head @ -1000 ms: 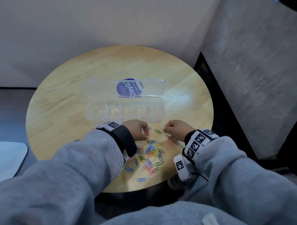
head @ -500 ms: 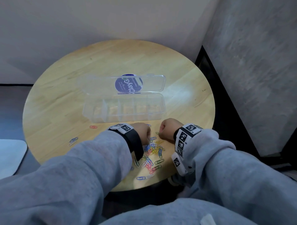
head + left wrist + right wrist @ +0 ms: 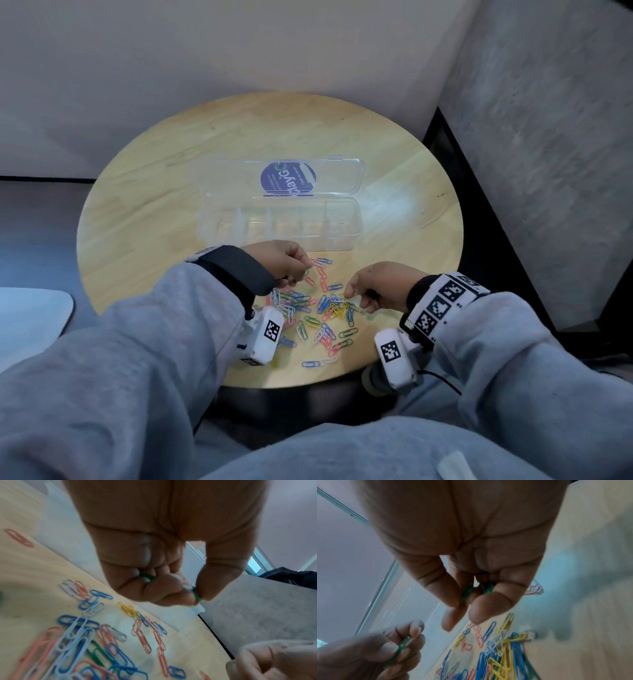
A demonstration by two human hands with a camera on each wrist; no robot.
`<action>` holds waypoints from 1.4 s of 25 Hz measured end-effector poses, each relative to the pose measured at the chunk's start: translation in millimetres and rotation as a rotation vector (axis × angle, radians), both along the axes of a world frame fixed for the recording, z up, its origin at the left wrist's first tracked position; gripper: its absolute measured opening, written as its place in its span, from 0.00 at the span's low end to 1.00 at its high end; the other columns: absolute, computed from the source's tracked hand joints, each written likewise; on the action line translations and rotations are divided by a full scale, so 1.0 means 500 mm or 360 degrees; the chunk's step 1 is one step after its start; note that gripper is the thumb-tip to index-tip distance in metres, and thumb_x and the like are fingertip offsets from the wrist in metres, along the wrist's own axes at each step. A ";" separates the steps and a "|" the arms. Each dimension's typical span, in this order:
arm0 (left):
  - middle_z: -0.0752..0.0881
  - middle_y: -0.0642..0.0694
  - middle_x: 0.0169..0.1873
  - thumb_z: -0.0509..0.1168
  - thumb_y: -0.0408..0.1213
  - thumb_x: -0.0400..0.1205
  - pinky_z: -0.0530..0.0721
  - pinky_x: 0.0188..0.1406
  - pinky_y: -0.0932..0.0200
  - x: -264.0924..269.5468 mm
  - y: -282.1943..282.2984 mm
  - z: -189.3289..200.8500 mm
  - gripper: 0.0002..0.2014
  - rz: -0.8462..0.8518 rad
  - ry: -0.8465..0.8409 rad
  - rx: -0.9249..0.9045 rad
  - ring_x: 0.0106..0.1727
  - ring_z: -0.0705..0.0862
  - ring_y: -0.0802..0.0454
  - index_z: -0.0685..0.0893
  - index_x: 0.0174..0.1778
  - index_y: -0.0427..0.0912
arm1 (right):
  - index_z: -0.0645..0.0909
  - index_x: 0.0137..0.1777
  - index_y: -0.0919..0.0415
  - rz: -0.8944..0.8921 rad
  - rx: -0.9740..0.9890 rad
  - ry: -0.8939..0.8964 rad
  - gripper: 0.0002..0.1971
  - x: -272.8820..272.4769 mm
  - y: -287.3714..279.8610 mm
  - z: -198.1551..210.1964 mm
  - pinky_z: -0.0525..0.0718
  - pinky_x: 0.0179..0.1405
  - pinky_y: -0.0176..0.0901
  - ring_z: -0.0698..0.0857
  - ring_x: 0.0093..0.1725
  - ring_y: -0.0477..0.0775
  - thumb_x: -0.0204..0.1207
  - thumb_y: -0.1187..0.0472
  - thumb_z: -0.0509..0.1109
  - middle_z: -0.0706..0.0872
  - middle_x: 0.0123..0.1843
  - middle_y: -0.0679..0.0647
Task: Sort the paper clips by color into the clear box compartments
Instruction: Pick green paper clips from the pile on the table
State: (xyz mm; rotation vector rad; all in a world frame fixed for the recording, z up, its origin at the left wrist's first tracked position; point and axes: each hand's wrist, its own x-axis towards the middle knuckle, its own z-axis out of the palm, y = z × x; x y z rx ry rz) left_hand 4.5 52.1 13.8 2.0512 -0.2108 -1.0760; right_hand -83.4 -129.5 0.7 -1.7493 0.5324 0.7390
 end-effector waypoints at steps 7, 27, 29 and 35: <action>0.69 0.45 0.27 0.50 0.24 0.81 0.65 0.19 0.68 -0.027 -0.019 0.008 0.15 -0.0169 0.0018 0.0330 0.26 0.66 0.53 0.74 0.30 0.38 | 0.74 0.34 0.57 0.0418 -0.0350 -0.0136 0.10 -0.012 0.009 0.008 0.74 0.27 0.36 0.75 0.31 0.49 0.73 0.70 0.62 0.77 0.32 0.53; 0.75 0.58 0.29 0.72 0.38 0.75 0.69 0.29 0.69 -0.046 -0.038 -0.062 0.08 -0.1247 -0.0680 0.0721 0.38 0.77 0.53 0.79 0.43 0.48 | 0.78 0.34 0.52 0.1323 -0.1289 -0.0350 0.06 -0.017 0.055 -0.040 0.76 0.34 0.39 0.79 0.39 0.53 0.70 0.62 0.66 0.82 0.37 0.49; 0.75 0.57 0.28 0.72 0.38 0.76 0.68 0.27 0.70 -0.041 -0.037 -0.064 0.07 -0.1250 -0.0669 0.0699 0.31 0.75 0.58 0.79 0.43 0.47 | 0.75 0.29 0.53 0.1273 -0.1282 -0.0323 0.08 -0.019 0.050 -0.047 0.76 0.32 0.37 0.79 0.37 0.53 0.69 0.63 0.63 0.80 0.33 0.49; 0.79 0.56 0.26 0.76 0.39 0.72 0.72 0.29 0.69 -0.019 -0.014 -0.062 0.14 -0.0942 -0.0516 0.0506 0.28 0.75 0.62 0.77 0.29 0.50 | 0.80 0.27 0.54 0.0682 -0.0787 -0.0194 0.10 -0.009 -0.004 -0.021 0.81 0.39 0.41 0.79 0.33 0.50 0.68 0.62 0.71 0.86 0.34 0.51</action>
